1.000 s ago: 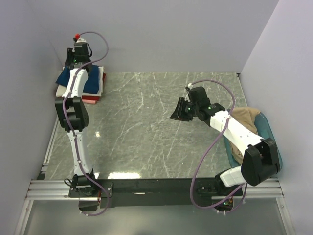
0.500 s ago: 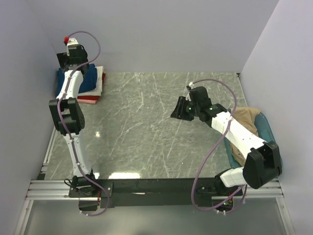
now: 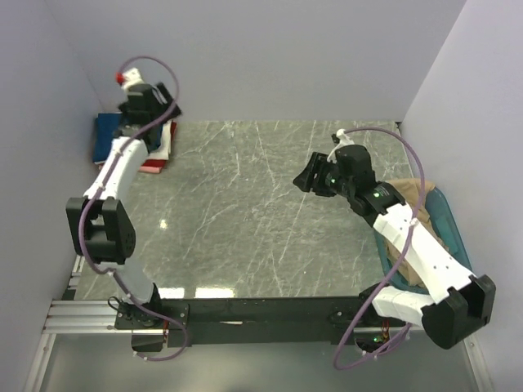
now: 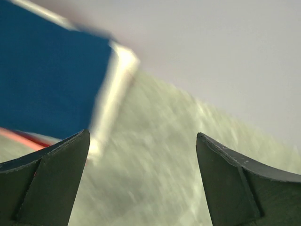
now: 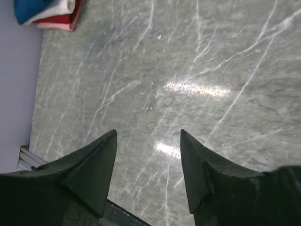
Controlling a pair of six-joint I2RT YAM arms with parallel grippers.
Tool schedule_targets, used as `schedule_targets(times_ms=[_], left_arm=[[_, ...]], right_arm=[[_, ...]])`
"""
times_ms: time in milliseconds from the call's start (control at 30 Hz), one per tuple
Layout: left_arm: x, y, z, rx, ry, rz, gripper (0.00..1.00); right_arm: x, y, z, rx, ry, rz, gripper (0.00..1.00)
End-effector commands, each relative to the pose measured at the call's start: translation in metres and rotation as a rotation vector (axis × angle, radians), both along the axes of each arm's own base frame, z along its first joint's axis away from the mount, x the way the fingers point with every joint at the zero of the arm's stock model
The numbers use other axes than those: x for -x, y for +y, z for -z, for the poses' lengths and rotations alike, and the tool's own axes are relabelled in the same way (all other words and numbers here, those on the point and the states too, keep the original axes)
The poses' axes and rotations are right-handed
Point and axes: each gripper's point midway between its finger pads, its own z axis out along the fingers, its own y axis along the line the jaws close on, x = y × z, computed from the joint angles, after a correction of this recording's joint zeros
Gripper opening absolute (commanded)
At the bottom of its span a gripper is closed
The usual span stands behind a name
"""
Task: Fold and stack the t-shirts
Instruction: Reset both grippers
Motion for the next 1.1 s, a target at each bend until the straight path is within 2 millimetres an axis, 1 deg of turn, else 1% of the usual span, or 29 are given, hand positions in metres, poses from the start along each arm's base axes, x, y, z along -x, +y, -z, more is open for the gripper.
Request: schedule_targets(times_ms=[0, 33, 67, 100, 133, 167, 200, 267, 300, 333, 367, 400, 433, 467, 500, 533, 567, 600, 667, 700, 800, 867, 933, 1000, 1067], left_arm=[[0.033, -0.07, 0.004, 0.093, -0.008, 0.137, 0.99], [0.049, -0.092, -0.007, 0.095, -0.032, 0.182, 0.99], [0.062, -0.101, 0.012, 0.092, 0.006, 0.198, 0.99], [0.077, -0.109, 0.002, 0.087, -0.02, 0.22, 0.99], [0.089, -0.128, 0.004, 0.086, -0.021, 0.265, 0.99], [0.099, -0.135, 0.007, 0.091, -0.017, 0.28, 0.99], [0.119, -0.151, 0.014, 0.097, -0.009, 0.335, 0.99], [0.138, -0.161, 0.023, 0.097, 0.01, 0.37, 0.99], [0.153, -0.163, 0.031, 0.115, 0.025, 0.378, 0.99], [0.165, -0.18, 0.032, 0.131, 0.022, 0.437, 0.99], [0.177, -0.183, 0.05, 0.129, 0.053, 0.459, 0.99], [0.187, -0.186, 0.045, 0.146, 0.035, 0.471, 1.0], [0.197, -0.194, 0.048, 0.154, 0.041, 0.497, 1.0], [0.205, -0.197, 0.058, 0.16, 0.057, 0.515, 1.0], [0.215, -0.203, 0.053, 0.185, 0.041, 0.536, 0.99], [0.221, -0.206, 0.053, 0.197, 0.039, 0.55, 0.99], [0.228, -0.21, 0.057, 0.209, 0.047, 0.572, 0.99], [0.237, -0.214, 0.05, 0.228, 0.027, 0.594, 0.99], [0.247, -0.217, 0.05, 0.237, 0.025, 0.617, 1.0], [0.253, -0.216, 0.046, 0.237, 0.02, 0.626, 1.0], [0.261, -0.211, 0.04, 0.221, 0.019, 0.638, 0.99], [0.265, -0.208, 0.036, 0.21, 0.012, 0.64, 0.99], [0.267, -0.203, 0.027, 0.195, -0.009, 0.636, 0.99], [0.27, -0.201, 0.021, 0.188, -0.023, 0.643, 0.99], [0.271, -0.199, 0.014, 0.187, -0.04, 0.646, 0.99]], right_arm=[[0.004, -0.015, -0.022, 0.013, -0.071, 0.052, 0.64], [0.008, -0.019, -0.026, 0.01, -0.084, 0.065, 0.65], [0.009, -0.024, -0.028, 0.012, -0.096, 0.091, 0.69], [0.012, -0.029, -0.034, 0.002, -0.121, 0.107, 0.72], [0.014, -0.033, -0.03, -0.005, -0.121, 0.129, 0.75], [0.016, -0.036, -0.029, -0.011, -0.129, 0.146, 0.78], [0.019, -0.041, -0.028, -0.025, -0.146, 0.176, 0.8], [0.021, -0.047, -0.028, -0.055, -0.172, 0.217, 0.82], [0.023, -0.057, -0.034, -0.078, -0.206, 0.271, 0.83], [0.024, -0.058, -0.026, -0.099, -0.209, 0.288, 0.84], [0.025, -0.06, -0.027, -0.11, -0.229, 0.296, 0.84], [0.029, -0.066, -0.033, -0.131, -0.267, 0.318, 0.84], [0.03, -0.068, -0.028, -0.144, -0.274, 0.333, 0.85], [0.031, -0.071, -0.028, -0.151, -0.285, 0.342, 0.85], [0.034, -0.074, -0.026, -0.154, -0.295, 0.348, 0.85], [0.035, -0.074, -0.026, -0.15, -0.306, 0.346, 0.86], [0.036, -0.077, -0.025, -0.146, -0.303, 0.358, 0.86], [0.036, -0.083, -0.021, -0.134, -0.286, 0.39, 0.86], [0.036, -0.086, -0.019, -0.104, -0.27, 0.402, 0.87], [0.037, -0.089, -0.016, -0.068, -0.257, 0.4, 0.87], [0.036, -0.1, -0.013, -0.007, -0.246, 0.445, 0.87], [0.035, -0.104, -0.012, 0.005, -0.254, 0.459, 0.87], [0.037, -0.106, -0.015, -0.01, -0.276, 0.463, 0.86], [0.039, -0.102, -0.017, -0.02, -0.298, 0.43, 0.85], [0.038, -0.101, -0.015, -0.017, -0.287, 0.435, 0.84]])
